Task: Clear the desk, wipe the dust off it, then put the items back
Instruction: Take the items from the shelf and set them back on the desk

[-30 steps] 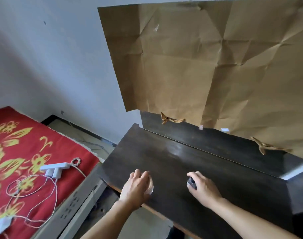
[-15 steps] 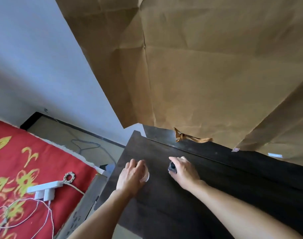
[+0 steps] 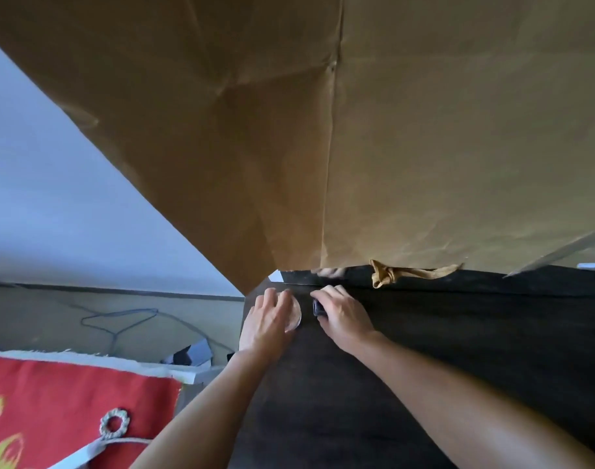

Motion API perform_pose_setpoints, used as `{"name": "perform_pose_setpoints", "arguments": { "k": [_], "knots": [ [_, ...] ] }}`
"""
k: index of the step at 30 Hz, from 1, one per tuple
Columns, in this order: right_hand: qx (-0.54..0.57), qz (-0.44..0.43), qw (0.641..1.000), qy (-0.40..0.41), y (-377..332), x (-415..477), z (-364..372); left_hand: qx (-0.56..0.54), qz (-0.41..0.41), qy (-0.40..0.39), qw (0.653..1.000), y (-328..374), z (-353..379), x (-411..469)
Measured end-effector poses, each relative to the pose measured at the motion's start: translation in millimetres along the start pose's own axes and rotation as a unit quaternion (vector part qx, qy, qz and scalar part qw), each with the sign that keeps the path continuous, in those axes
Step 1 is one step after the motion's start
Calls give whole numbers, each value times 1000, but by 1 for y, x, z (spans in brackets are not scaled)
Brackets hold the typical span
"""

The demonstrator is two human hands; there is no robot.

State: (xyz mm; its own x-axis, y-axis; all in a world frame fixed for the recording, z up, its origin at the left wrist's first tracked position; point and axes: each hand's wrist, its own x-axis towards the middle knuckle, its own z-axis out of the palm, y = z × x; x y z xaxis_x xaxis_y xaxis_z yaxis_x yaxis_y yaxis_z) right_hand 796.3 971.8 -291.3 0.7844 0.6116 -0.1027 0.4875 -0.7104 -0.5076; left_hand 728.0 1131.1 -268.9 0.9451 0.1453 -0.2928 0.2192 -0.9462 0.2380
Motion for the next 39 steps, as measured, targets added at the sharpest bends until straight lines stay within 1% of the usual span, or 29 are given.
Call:
{"name": "perform_pose_setpoints", "arguments": {
  "k": [2,4,9,10,12,14,19,22,26,31,35,39],
  "knots": [
    [-10,12,1000,-3,1,-3,-1,-3,11,-5,1000,-3,-2,1],
    [-19,32,999,4,5,-12,-5,12,30,9,999,-2,-6,-1],
    [-48,100,993,30,30,-55,-33,67,103,80,989,29,-20,-8],
    [-50,112,992,33,39,-67,-40,64,113,86,988,41,-23,-10],
    [-53,136,988,43,57,-94,-53,29,131,69,989,67,-27,-14],
    [-57,163,984,54,76,-125,-66,21,164,40,985,96,-25,-20],
    [-67,211,970,98,122,-216,-98,18,236,44,971,188,-11,-46],
    [-66,231,962,127,148,-279,-118,21,265,51,963,249,4,-71],
    [-66,256,952,155,187,-370,-143,25,297,42,954,335,30,-112],
    [-61,322,926,188,233,-469,-180,31,344,20,938,434,58,-160],
    [-57,365,908,200,270,-520,-208,32,385,9,922,495,70,-174],
    [-47,393,894,213,304,-544,-225,35,418,1,908,543,77,-166]
  ]
}}
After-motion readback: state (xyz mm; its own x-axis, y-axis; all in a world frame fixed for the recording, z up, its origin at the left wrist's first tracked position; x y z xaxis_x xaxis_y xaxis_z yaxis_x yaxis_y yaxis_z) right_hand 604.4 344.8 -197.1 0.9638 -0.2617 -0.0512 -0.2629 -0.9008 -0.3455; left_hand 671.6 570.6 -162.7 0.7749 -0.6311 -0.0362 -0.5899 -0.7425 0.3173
